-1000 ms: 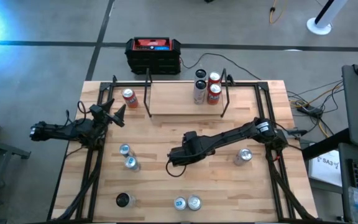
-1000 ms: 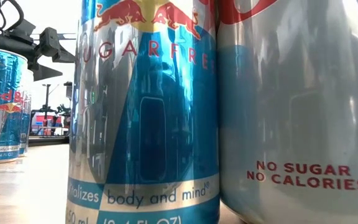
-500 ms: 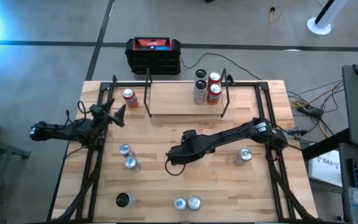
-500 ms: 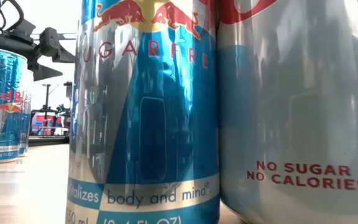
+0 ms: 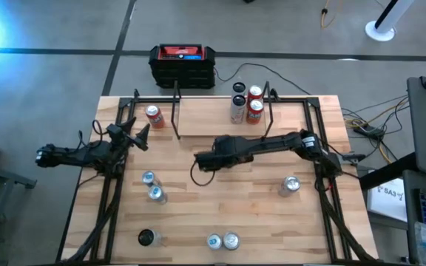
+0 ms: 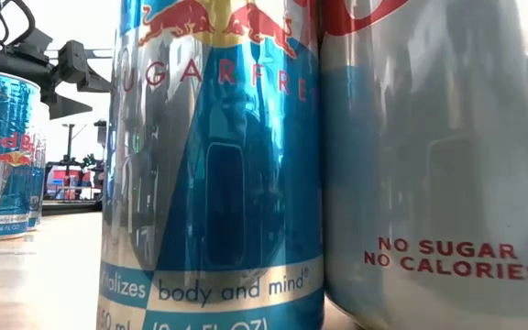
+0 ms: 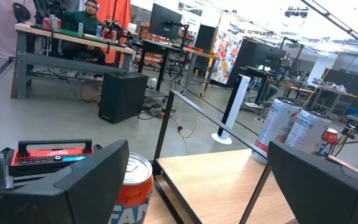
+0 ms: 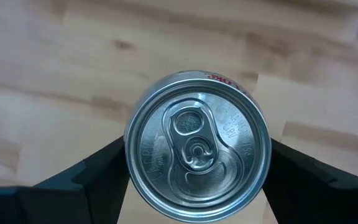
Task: Place canned beverage on shelf
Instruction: Put the top left silver soda can on the shelf
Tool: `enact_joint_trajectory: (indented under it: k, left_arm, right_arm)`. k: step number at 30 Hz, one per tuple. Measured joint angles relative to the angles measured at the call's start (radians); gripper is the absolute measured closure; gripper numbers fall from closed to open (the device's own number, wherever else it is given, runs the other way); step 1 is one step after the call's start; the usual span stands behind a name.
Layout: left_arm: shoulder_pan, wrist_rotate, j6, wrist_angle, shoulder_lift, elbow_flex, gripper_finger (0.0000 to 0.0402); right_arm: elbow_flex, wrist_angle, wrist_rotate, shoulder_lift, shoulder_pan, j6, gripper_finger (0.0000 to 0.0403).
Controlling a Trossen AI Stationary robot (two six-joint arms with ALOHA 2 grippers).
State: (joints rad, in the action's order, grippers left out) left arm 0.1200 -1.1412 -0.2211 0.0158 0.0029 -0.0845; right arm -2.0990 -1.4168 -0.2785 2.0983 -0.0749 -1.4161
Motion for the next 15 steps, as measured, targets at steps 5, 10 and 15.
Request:
enact_joint_trajectory:
  k: [5, 10, 15]
  left_arm:
    - [0.0, 0.0, 0.0, 0.0, 0.0, 0.0, 0.0033]
    - [0.0, 0.0, 0.0, 0.0, 0.0, 0.0, 0.0033]
    - [0.0, 0.0, 0.0, 0.0, 0.0, 0.0, 0.0033]
  right_arm:
    - [-0.037, -0.01, -0.001, -0.002, 0.059, 0.05, 0.011]
    - [-0.07, -0.011, 0.001, -0.002, 0.114, 0.057, 0.0108]
    - [-0.087, 0.003, -0.001, -0.002, 0.17, 0.074, 0.0108]
